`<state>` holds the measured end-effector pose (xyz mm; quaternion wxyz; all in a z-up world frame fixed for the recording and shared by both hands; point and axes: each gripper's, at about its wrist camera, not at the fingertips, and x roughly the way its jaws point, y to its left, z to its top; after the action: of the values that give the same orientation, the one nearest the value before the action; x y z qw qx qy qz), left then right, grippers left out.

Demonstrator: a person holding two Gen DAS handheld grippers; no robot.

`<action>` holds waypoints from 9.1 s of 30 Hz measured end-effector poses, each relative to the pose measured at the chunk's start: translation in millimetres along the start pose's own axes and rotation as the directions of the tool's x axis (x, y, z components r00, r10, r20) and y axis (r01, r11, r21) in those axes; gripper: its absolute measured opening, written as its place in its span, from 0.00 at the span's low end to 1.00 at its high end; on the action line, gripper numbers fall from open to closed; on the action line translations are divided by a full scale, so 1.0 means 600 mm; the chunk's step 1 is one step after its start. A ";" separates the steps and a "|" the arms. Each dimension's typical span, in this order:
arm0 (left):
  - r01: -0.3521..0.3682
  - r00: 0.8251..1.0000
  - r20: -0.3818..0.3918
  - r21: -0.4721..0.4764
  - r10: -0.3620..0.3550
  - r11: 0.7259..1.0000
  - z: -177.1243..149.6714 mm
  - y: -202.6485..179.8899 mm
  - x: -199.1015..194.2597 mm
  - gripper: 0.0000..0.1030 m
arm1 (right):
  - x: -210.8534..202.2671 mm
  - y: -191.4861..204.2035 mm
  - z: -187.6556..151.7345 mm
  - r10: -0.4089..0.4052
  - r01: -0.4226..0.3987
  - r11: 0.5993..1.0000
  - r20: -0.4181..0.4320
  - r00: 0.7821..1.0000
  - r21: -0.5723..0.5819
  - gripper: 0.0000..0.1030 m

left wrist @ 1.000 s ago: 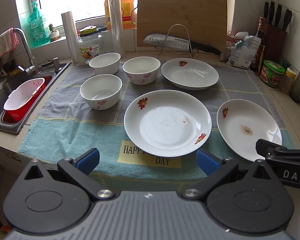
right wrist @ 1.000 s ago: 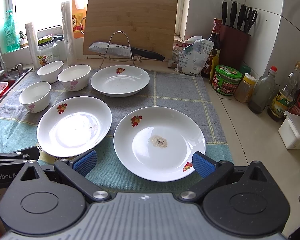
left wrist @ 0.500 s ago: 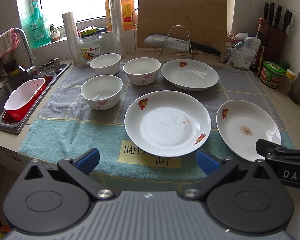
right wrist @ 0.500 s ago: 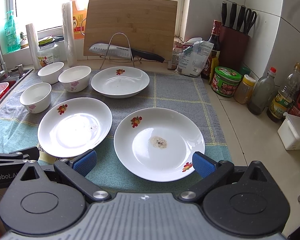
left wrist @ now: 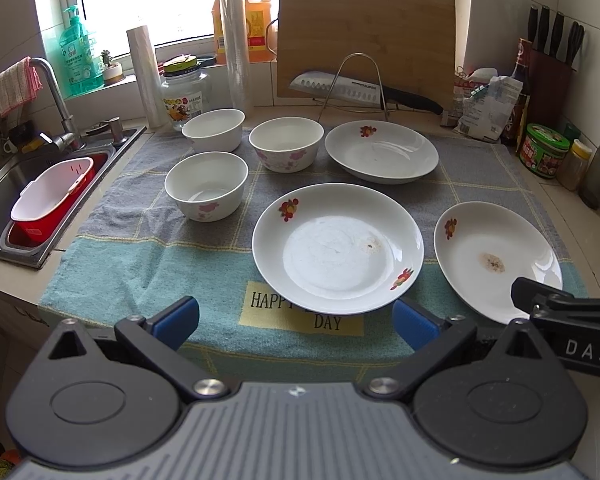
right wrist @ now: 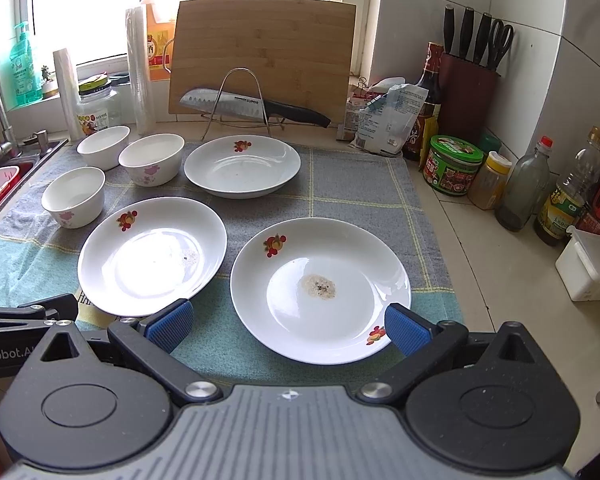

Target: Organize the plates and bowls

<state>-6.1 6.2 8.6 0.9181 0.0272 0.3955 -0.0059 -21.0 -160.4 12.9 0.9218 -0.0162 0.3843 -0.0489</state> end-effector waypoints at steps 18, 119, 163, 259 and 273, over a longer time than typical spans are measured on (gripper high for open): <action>0.006 1.000 -0.004 0.000 -0.006 1.000 0.003 0.001 0.000 0.99 | 0.004 0.000 0.000 -0.006 0.006 1.000 -0.001 1.000 0.003 1.00; 0.616 0.787 -0.310 0.462 -0.534 0.638 0.198 -0.248 0.275 0.99 | 0.191 -0.079 -0.126 0.111 -0.107 0.993 0.081 0.991 -0.054 1.00; 0.816 0.570 -0.709 0.548 -0.414 0.184 0.204 -0.341 0.383 0.60 | 0.188 -0.073 -0.145 0.050 -0.050 0.999 0.178 0.983 -0.005 1.00; 0.765 0.619 -0.558 0.590 -0.553 0.260 0.311 -0.424 0.480 0.65 | 0.331 -0.174 0.021 0.035 -0.035 0.998 -0.001 0.999 -0.055 1.00; 0.651 0.668 -0.295 0.678 -0.683 0.343 0.340 -0.330 0.349 0.91 | 0.251 -0.159 -0.017 0.014 -0.015 0.999 -0.014 1.000 -0.039 1.00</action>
<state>279.4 -200.1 -12.6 0.7467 0.2317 0.3142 -0.5386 69.9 -270.4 -94.5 0.9190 -0.0312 0.3914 -0.0347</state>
